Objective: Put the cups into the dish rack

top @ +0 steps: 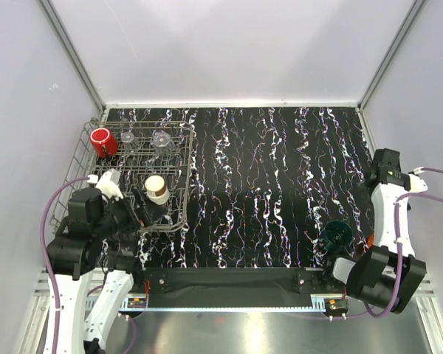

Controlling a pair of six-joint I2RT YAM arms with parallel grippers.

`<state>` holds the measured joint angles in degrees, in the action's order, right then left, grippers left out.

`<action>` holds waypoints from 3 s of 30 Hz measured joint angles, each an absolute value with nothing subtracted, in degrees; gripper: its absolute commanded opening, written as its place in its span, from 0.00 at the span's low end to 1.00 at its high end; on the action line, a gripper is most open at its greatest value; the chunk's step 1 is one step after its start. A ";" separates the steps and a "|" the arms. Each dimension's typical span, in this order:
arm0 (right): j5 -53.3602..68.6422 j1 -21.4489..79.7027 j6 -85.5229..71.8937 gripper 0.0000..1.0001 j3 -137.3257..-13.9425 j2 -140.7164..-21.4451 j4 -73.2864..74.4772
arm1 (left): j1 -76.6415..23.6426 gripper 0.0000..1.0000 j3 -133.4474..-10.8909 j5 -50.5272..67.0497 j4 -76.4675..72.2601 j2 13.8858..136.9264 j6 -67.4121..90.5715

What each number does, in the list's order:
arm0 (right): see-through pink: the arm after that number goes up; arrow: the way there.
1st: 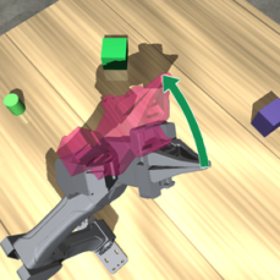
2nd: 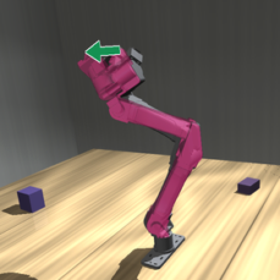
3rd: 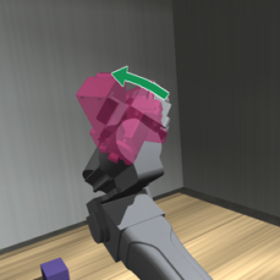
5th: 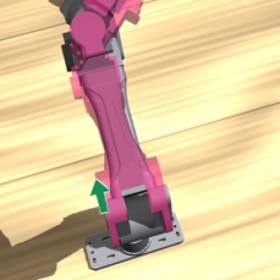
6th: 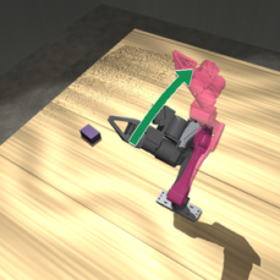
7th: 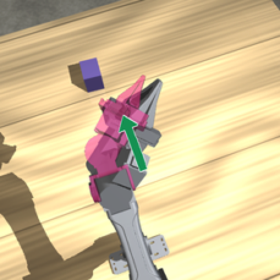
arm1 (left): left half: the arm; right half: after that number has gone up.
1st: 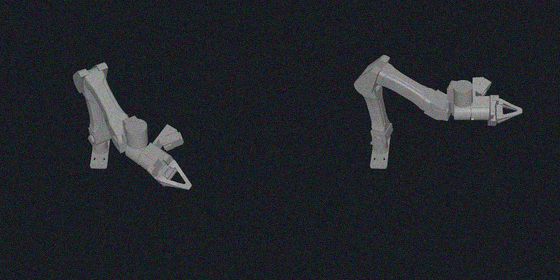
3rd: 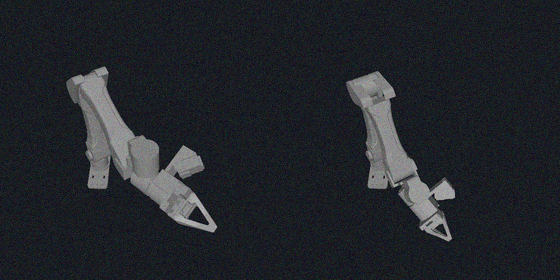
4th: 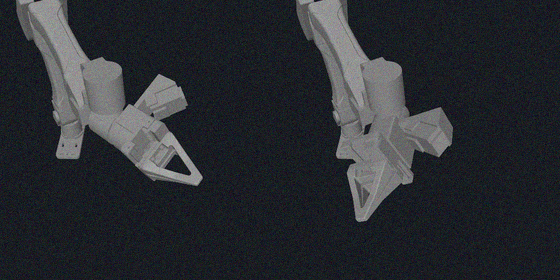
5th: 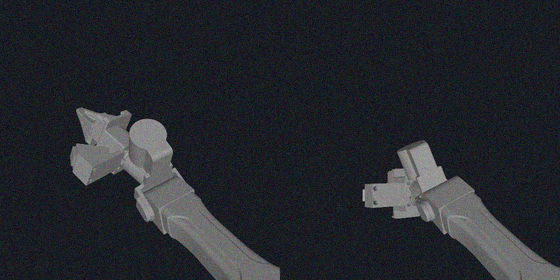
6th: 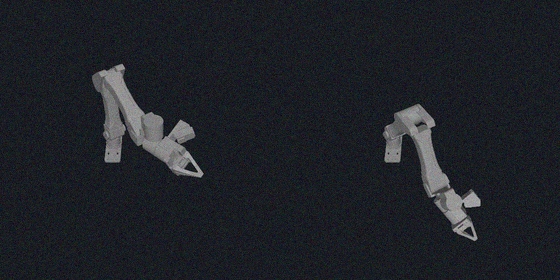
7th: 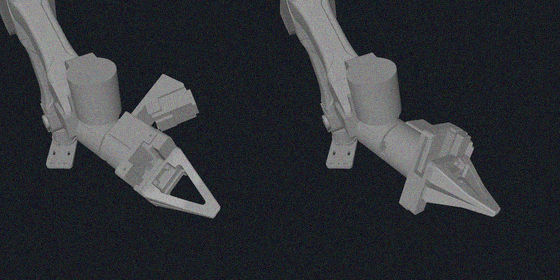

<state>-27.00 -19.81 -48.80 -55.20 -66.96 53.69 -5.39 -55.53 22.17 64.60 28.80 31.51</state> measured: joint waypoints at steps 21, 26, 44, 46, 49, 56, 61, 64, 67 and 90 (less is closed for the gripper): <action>-28.95 -31.66 -48.49 0.71 -49.04 -67.02 50.06 | -5.39 0.99 -57.43 24.29 67.11 29.41 28.95; -28.95 -32.62 -48.64 0.69 -46.24 -67.05 48.42 | -5.39 0.99 -57.43 24.60 66.81 29.39 28.93; -26.33 -34.94 -48.69 0.00 -45.39 -72.14 46.81 | -5.39 0.99 -57.47 24.67 67.46 29.36 28.49; -26.00 -34.94 -48.45 0.00 -45.39 -72.07 46.72 | -5.39 0.99 -57.65 24.67 67.64 29.36 28.47; -25.85 -34.94 -48.18 0.00 -45.39 -72.07 46.65 | -5.39 0.99 -57.69 24.67 67.66 29.21 28.45; -24.60 -34.94 -46.46 0.00 -45.36 -71.22 46.54 | -5.39 0.99 -57.69 25.06 67.64 28.14 28.53; -19.11 -34.94 -43.77 0.00 -45.25 -66.02 45.45 | -5.39 0.99 -57.69 25.65 67.37 27.38 29.12; -13.82 -34.89 -42.00 0.00 -45.15 -62.67 43.81 | -5.39 0.99 -57.63 26.46 66.52 26.44 30.04; -7.01 -34.89 -40.29 0.00 -44.36 -61.08 41.06 | -5.39 0.99 -57.36 27.42 65.39 25.54 31.03; 28.32 -25.76 -44.34 0.00 -63.64 -58.59 33.52 | -5.39 0.99 -50.74 33.52 55.92 21.96 38.04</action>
